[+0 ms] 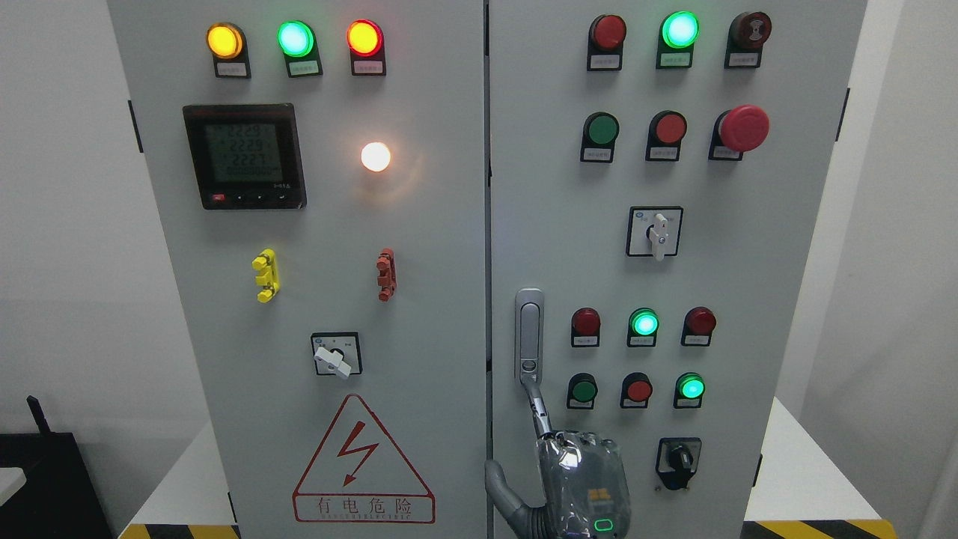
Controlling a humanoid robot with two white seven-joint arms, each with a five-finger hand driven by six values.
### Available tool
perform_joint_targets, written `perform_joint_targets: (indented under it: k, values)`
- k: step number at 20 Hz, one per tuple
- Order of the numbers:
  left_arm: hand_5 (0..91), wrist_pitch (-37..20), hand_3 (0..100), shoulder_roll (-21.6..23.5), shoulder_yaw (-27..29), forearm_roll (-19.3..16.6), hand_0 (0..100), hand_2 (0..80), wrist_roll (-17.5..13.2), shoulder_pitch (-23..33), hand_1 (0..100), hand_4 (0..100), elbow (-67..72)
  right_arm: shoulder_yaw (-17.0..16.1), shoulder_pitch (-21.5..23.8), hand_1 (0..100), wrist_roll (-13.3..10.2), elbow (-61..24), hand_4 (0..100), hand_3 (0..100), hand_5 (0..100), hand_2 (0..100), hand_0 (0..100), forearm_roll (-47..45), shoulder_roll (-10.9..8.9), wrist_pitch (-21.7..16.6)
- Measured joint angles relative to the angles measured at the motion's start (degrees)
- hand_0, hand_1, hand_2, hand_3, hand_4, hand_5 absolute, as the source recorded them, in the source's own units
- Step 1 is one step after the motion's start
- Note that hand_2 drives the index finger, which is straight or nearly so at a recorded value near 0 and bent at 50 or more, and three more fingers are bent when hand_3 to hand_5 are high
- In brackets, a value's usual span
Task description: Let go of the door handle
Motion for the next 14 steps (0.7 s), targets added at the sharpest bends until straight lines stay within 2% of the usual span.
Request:
perform_joint_targets:
  k: [14]
  values:
    - [0.0, 0.0, 0, 0.0, 0.0, 0.0, 12, 0.0, 0.0, 0.0, 39, 0, 0.0, -0.05, -0.04, 30, 0.43, 0.15, 100, 100, 100, 0, 34, -0.02, 0.0, 0.0]
